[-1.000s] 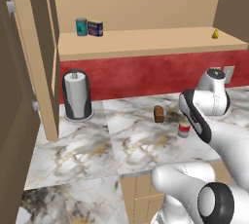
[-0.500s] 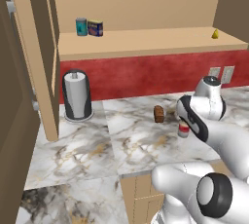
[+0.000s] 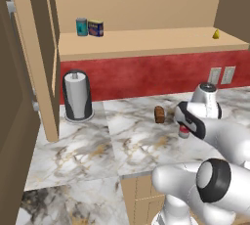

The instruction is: Pick the cans from the counter and place them in their designated side in the cabinet.

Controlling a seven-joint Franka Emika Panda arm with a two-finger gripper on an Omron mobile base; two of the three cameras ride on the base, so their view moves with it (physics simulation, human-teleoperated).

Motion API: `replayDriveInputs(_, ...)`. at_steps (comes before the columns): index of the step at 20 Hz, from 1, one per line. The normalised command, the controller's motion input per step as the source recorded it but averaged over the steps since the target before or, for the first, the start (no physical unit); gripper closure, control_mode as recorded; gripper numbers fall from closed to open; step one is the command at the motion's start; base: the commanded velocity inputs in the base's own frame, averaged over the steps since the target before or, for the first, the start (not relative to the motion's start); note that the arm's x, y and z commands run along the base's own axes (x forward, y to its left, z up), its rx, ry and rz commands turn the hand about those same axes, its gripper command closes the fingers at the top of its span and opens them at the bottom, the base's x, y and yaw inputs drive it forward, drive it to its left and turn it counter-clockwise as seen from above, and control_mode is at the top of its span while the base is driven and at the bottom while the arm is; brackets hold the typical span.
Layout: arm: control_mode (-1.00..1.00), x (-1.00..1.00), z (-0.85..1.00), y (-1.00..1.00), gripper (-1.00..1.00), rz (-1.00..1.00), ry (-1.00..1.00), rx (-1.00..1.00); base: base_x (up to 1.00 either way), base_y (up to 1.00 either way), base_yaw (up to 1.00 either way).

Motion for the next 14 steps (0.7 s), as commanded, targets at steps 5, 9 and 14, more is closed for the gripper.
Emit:
replayDriveInputs(5, -1.00, 0.24, -0.25, -0.05, -1.00, 0.00, 0.02, 0.00, 0.00, 0.00, 0.00)
replayDriveInputs(9, -1.00, 0.25, -0.26, -0.05, -1.00, 0.00, 0.02, 0.00, 0.00, 0.00, 0.00)
replayDriveInputs(14, -1.00, 0.23, -0.26, -0.07, -1.00, 0.00, 0.03, 0.00, 0.00, 0.00, 0.00)
